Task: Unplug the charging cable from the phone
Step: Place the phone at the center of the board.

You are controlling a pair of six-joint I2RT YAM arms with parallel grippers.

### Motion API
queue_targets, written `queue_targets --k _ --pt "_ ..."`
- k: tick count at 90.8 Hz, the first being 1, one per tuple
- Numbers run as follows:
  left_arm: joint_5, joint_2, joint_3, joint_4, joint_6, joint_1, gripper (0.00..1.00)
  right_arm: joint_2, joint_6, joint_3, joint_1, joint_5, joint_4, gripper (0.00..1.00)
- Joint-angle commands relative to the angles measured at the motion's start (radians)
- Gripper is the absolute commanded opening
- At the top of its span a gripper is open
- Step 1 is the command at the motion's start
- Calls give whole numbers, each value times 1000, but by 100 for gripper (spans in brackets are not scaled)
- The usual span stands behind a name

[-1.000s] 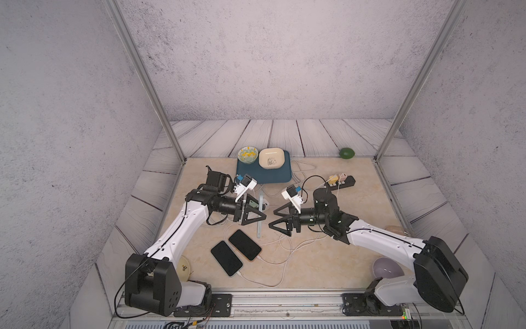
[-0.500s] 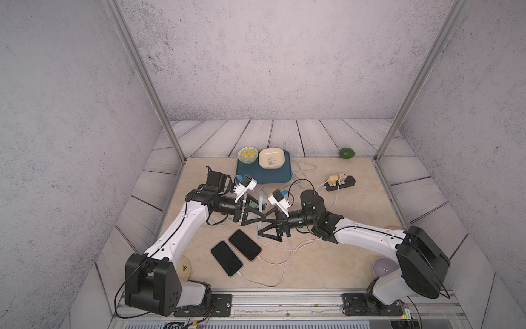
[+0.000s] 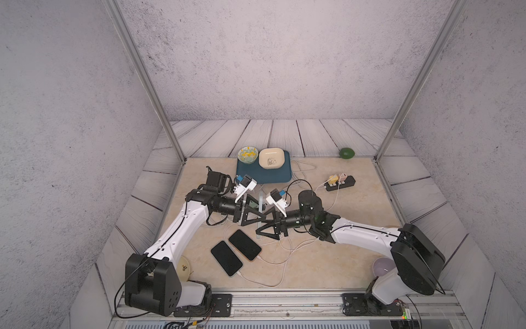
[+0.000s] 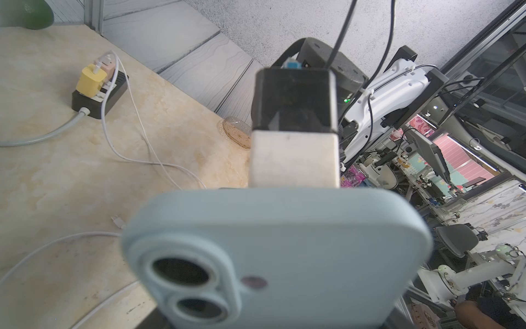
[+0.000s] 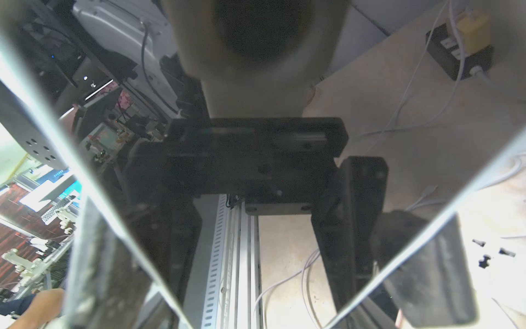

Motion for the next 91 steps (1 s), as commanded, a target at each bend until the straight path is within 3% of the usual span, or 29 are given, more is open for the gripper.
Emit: queue_targets --k 1,14,20,35,38,71,91 --pt "43 2 32 -18 23 1 34 12 9 13 4 -10 46 77" --pt "40 2 32 -20 27 1 36 14 11 13 4 -15 46 65" --pt "36 2 32 -20 28 1 42 14 10 13 4 -20 46 61" --pt "24 2 29 -23 33 1 86 9 6 13 4 -25 37 55" --pt "19 0 30 -24 35 1 99 5 3 12 4 -22 31 54" --pt "-170 -22 21 -30 57 9 98 -73 -64 -8 -25 66 -182 44" --pt "-339 -25 -6 68 -22 14 98 -141 -177 41 -58 254 -604 35"
